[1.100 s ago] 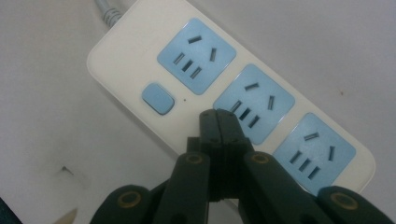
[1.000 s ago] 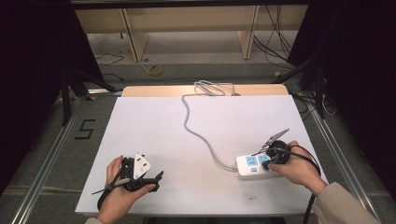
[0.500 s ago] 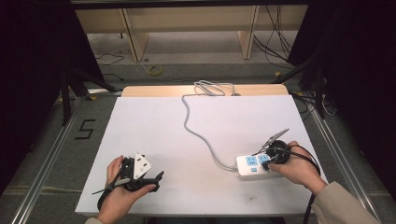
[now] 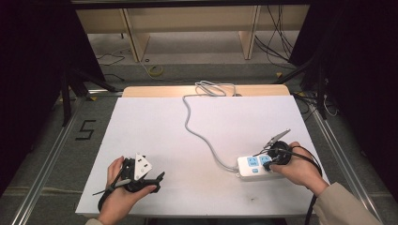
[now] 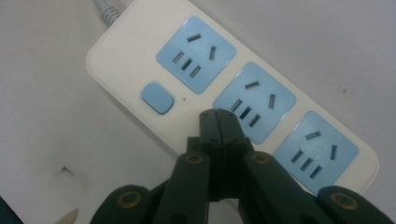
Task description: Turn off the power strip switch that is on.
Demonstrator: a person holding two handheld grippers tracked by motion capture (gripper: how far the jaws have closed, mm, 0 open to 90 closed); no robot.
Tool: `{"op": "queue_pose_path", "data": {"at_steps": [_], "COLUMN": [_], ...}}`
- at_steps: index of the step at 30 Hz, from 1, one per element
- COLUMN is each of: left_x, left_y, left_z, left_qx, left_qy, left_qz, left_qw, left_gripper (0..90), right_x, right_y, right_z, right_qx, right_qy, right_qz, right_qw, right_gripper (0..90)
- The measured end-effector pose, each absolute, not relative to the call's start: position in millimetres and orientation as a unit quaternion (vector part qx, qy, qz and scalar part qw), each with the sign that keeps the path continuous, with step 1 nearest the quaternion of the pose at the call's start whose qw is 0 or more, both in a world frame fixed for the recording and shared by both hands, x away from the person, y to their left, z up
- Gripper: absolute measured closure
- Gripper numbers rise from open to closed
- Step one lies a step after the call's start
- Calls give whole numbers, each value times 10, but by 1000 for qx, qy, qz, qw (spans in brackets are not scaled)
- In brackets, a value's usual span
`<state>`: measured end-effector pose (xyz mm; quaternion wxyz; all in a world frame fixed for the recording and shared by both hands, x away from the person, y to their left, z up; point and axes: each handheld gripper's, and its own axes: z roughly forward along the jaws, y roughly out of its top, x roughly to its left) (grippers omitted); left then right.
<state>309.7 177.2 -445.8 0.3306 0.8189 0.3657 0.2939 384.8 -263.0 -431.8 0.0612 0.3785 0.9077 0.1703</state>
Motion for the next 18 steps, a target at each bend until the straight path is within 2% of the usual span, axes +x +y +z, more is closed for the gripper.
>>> {"op": "queue_pose_path", "data": {"at_steps": [18], "left_x": [3100], "left_y": [1774], "left_z": [-4459], "left_qx": [819], "left_qy": [365], "left_qz": [293], "left_qw": [330], "left_gripper": [160], "right_x": [3858], "right_y": [-2663], "right_z": [-4317], "right_qx": [384], "right_qy": [904], "right_qz": [180], "right_qw": [51], "right_gripper": [900]}}
